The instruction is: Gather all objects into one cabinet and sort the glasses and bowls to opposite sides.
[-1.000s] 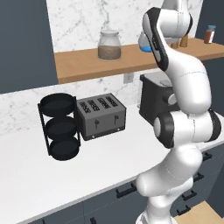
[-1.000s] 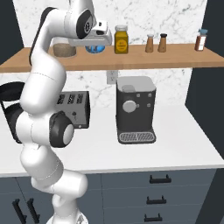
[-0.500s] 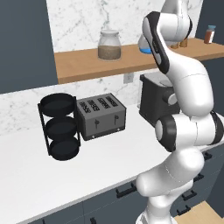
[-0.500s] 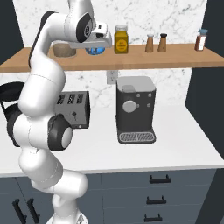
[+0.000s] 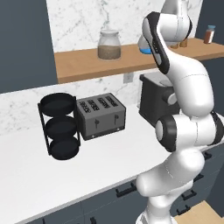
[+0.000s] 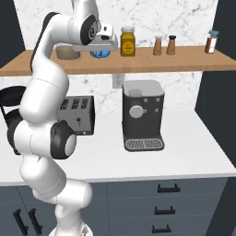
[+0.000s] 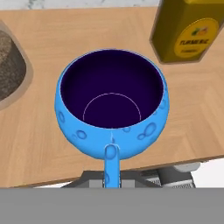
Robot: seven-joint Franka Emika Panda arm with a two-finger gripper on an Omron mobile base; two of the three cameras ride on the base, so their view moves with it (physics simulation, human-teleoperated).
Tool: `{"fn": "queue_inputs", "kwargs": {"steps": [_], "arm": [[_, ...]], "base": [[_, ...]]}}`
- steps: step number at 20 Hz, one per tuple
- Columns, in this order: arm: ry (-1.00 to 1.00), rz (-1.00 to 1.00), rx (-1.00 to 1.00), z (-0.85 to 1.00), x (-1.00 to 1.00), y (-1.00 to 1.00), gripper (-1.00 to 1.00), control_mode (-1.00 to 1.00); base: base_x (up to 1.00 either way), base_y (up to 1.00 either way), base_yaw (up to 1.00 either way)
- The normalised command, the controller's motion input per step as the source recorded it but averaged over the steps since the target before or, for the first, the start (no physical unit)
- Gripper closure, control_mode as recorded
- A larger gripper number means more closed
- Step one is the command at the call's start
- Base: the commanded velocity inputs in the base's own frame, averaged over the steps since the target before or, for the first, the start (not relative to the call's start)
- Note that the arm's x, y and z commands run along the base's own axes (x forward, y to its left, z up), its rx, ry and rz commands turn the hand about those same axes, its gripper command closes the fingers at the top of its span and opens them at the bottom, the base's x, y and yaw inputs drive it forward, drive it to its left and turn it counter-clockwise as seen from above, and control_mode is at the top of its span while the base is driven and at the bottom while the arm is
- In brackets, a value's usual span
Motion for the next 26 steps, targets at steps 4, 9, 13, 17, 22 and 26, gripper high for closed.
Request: {"fn": "queue_inputs", "kwargs": {"steps": [4,9,13,17,22,26], "arm": [[0.0,0.0,0.0,0.0,0.0,0.0,1.0,1.0],[0.0,0.0,0.0,0.0,0.0,0.0,1.0,1.0],[0.0,0.0,0.0,0.0,0.0,0.0,1.0,1.0],[0.0,0.0,0.0,0.0,0.0,0.0,1.0,1.0],[0.0,0.0,0.0,0.0,0.0,0.0,1.0,1.0],[0.0,0.0,0.0,0.0,0.0,0.0,1.0,1.0]], "base": [[-0.64,0.0,0.0],[-0.72,0.0,0.03],[-0.6,0.02,0.31],[-0.46,0.11,0.43],[-0.27,0.17,0.51],[-0.03,0.23,0.6]]}}
